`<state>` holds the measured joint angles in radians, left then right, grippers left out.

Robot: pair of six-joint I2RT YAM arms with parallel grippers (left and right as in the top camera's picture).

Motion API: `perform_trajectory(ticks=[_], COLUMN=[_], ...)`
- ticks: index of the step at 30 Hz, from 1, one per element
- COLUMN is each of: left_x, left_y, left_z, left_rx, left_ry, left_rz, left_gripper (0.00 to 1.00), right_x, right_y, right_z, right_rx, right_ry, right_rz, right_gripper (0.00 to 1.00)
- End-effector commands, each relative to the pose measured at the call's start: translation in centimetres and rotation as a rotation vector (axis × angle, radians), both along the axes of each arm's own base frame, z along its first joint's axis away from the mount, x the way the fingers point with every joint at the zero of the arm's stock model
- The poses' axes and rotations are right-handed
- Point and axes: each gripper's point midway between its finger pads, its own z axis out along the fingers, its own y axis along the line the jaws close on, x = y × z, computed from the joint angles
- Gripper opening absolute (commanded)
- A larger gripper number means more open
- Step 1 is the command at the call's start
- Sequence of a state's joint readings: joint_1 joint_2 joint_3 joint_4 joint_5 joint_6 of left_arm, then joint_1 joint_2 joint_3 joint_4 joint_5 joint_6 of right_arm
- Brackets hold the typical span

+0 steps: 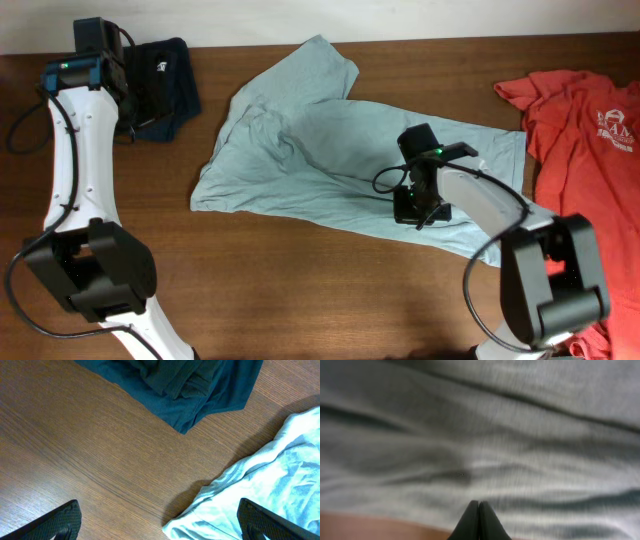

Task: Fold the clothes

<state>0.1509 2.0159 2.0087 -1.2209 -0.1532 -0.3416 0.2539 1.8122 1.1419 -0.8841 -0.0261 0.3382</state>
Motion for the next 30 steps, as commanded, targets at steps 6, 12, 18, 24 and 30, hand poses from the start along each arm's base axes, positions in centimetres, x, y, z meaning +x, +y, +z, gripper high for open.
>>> perform_trajectory(ticks=[6, 12, 18, 24, 30], left_x=[0.1, 0.1, 0.1, 0.1, 0.1], left_y=[-0.1, -0.1, -0.1, -0.1, -0.1], left_z=[0.8, 0.8, 0.8, 0.8, 0.8], left_rx=[-0.001, -0.001, -0.001, -0.001, -0.001], left_ry=[-0.022, -0.022, -0.021, -0.021, -0.022], left_rz=[-0.001, -0.001, -0.001, -0.001, -0.001], left_gripper=[0.99, 0.99, 0.99, 0.99, 0.99], right_x=[1.5, 2.3, 3.8, 7.7, 10.0], right_y=[-2.6, -4.2, -5.8, -7.5, -8.7], right_z=[-1.9, -1.8, -1.7, -1.0, 0.4], right_rx=[-0.099, -0.093, -0.085, -0.092, -0.121], right_ry=[-0.029, -0.049, -0.1, -0.257, -0.338], right_rz=[-0.053, -0.109, -0.162, -0.204, -0.13], right_gripper=[0.04, 0.04, 0.04, 0.04, 0.17])
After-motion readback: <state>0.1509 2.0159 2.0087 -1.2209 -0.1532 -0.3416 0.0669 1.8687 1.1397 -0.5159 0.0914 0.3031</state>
